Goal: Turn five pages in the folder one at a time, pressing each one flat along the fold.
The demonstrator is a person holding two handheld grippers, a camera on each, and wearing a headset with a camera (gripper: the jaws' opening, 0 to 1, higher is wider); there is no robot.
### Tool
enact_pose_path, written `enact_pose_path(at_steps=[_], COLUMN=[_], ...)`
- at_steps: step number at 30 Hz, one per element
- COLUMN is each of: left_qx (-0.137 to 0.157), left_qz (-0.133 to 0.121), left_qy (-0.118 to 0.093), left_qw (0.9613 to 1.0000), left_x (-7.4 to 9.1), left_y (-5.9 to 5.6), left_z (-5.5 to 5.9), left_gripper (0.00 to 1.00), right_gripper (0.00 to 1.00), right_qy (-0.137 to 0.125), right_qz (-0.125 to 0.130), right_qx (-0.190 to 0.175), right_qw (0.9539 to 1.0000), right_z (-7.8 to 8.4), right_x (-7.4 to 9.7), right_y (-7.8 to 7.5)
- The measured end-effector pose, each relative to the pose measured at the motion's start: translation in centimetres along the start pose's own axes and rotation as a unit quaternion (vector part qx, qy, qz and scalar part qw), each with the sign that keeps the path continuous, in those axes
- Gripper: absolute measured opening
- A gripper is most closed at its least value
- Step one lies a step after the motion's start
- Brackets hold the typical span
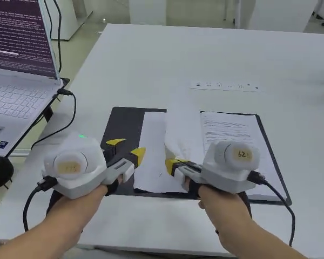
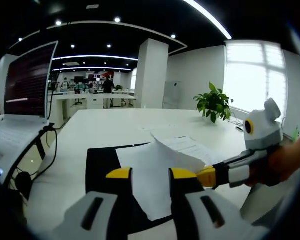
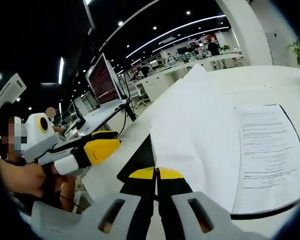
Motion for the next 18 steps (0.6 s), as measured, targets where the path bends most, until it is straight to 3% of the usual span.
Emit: enact_pose_path(at_steps=[7, 18], left_qx=[0.01, 0.032], left_qz=[-0.005, -0.009], left_qy=[0.004, 0.034], left_qw=[0.9999, 0.9989], left_x=[0.5, 0.5], left_y=[0.7, 1.5], left_z=[0.8, 3.0], left_gripper=[0.27, 0.26], right_gripper=[0.0, 0.0], right_qy=[0.028, 0.079], right_qz=[0.003, 0.017], right_qx=[0.039, 0.071], right_qw=[0.9988, 0.9942], right_z=[2.0, 4.8], right_x=[-1.9, -4.9], right_y=[0.8, 0.8])
Point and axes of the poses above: the centre of the closed fingertips' face, and the gripper's own axes: x roughly backward along the fingers, y roughly to its left, z roughly out of its underside, the point moved 5 cm from there along x, roughly backward along the fingers, and after that the axes turned 15 degrees about z, right-handed, at the moved point
